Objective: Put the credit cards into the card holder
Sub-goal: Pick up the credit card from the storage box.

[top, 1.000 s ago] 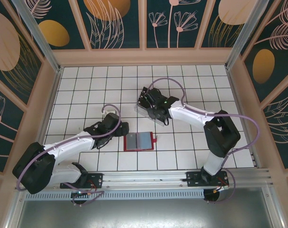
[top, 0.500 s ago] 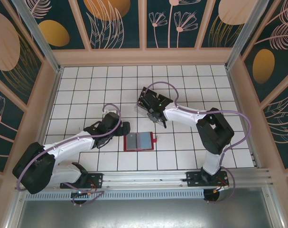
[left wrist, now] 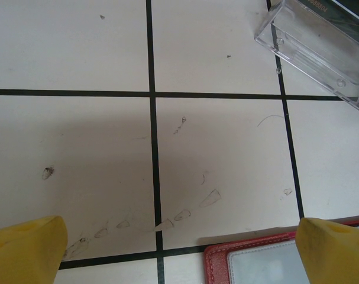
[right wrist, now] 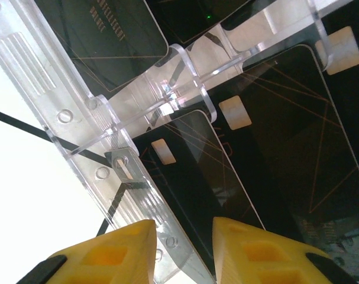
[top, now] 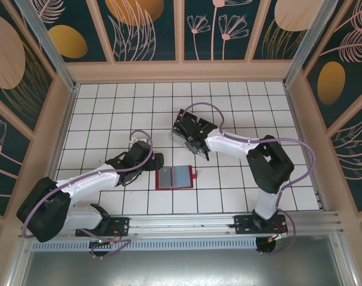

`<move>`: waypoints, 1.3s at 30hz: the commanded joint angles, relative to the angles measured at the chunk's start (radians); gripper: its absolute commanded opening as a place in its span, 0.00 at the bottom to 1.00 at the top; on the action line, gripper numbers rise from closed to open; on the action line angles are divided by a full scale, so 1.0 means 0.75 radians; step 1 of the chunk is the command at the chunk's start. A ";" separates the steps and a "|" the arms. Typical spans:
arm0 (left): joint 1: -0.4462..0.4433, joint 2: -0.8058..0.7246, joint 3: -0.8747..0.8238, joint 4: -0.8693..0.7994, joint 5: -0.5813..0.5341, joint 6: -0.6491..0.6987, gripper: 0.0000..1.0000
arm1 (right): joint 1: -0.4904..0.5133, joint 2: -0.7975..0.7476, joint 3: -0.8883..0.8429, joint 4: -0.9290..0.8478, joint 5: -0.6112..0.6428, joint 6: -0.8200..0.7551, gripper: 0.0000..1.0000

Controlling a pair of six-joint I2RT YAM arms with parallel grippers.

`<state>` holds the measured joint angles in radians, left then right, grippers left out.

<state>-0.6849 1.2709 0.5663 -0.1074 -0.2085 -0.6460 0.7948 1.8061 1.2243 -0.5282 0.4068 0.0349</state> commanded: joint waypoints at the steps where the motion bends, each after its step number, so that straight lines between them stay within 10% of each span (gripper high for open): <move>1: 0.013 0.009 0.017 0.024 0.011 0.029 0.99 | 0.005 0.005 0.010 -0.014 -0.036 -0.002 0.27; 39: 0.012 0.040 0.021 0.047 0.010 0.042 0.99 | -0.007 0.030 0.027 -0.053 -0.047 -0.090 0.11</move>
<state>-0.6849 1.2915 0.5663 -0.0906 -0.2085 -0.6312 0.7937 1.8206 1.2243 -0.5327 0.3580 -0.0235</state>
